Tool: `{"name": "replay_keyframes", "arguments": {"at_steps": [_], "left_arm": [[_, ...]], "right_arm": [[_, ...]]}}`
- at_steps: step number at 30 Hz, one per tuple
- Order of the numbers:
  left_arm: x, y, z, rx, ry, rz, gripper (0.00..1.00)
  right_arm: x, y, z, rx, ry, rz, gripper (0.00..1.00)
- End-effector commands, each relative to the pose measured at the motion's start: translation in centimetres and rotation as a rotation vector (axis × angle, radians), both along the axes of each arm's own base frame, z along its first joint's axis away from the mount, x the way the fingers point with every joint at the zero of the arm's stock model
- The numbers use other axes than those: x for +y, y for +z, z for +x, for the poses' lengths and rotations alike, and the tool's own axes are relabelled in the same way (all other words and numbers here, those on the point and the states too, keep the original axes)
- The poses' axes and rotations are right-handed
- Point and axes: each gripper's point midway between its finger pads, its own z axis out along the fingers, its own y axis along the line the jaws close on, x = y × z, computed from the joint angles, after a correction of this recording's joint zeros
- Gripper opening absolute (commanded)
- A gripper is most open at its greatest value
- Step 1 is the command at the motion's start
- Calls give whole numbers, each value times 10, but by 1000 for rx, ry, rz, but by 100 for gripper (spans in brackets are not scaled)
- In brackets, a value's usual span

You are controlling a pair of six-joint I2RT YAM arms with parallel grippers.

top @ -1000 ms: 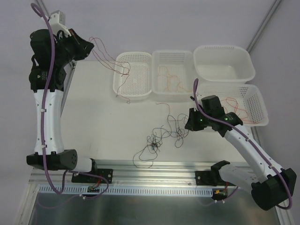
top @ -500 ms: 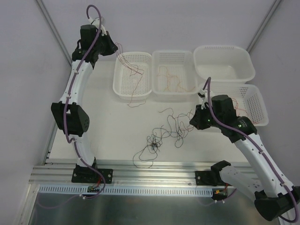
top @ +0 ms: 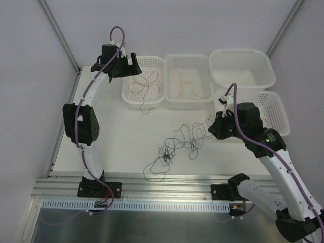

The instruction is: Untangle the cables

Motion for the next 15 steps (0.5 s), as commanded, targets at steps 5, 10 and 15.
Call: {"name": "replay_keyframes", "arguments": {"at_steps": [5, 10, 15], "left_arm": [[-10, 77, -90, -146, 16, 4, 96], [-18, 22, -135, -46, 68, 37, 88], [-29, -25, -146, -27, 130, 83, 80]], "right_arm": [[-11, 22, -2, -88, -15, -20, 1], [-11, 30, -7, -114, -11, 6, 1], [-9, 35, -13, -131, -3, 40, 1]]}}
